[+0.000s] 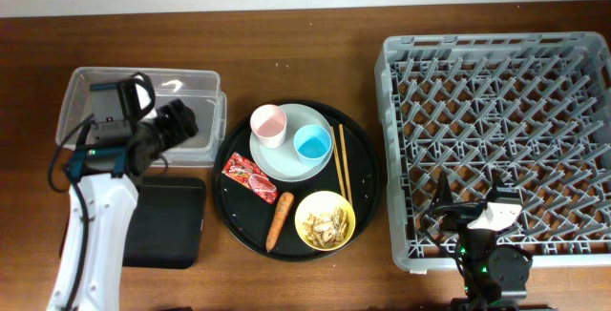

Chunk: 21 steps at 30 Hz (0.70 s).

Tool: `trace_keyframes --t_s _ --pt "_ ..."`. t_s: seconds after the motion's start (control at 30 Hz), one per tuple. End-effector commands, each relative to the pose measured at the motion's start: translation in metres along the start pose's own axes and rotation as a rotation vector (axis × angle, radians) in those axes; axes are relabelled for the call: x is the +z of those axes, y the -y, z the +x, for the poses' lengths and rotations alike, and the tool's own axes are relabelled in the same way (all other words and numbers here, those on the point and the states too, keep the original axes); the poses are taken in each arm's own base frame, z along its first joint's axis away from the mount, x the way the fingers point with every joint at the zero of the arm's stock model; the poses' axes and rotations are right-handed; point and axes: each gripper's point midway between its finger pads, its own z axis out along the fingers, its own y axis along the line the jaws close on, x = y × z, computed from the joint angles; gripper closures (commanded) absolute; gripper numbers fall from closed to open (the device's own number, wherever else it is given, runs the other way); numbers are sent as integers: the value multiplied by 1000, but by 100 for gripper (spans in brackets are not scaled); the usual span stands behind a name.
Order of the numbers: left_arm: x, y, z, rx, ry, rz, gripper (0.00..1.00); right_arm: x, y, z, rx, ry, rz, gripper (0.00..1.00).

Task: Sort waste into correct bins and load items into the dishwasher rack
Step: 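Carry the tissue left and drop it into the clear plastic bin, then grasp the red snack wrapper on the tray with the left gripper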

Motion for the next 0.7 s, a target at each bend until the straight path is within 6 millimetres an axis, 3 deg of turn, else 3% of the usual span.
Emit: trace_keyframes --t_s 0.0,0.17,0.27,0.37,0.53,0.6,0.67 --pt "-19 38 37 49 -134 140 31 0 1 3 7 -2 5 2" --pt "-13 68 120 201 -351 140 36 0 1 3 7 -2 5 2" --pt "-5 68 144 242 -367 71 35 0 1 3 7 -2 5 2" --pt "0 79 164 299 -381 99 35 0 1 3 7 -2 5 2" --pt "4 80 165 278 -357 81 35 0 1 3 7 -2 5 2" --pt "6 83 161 278 -341 92 1 0 1 3 7 -2 5 2" --pt "6 85 159 293 -328 98 1 0 1 3 7 -2 5 2"
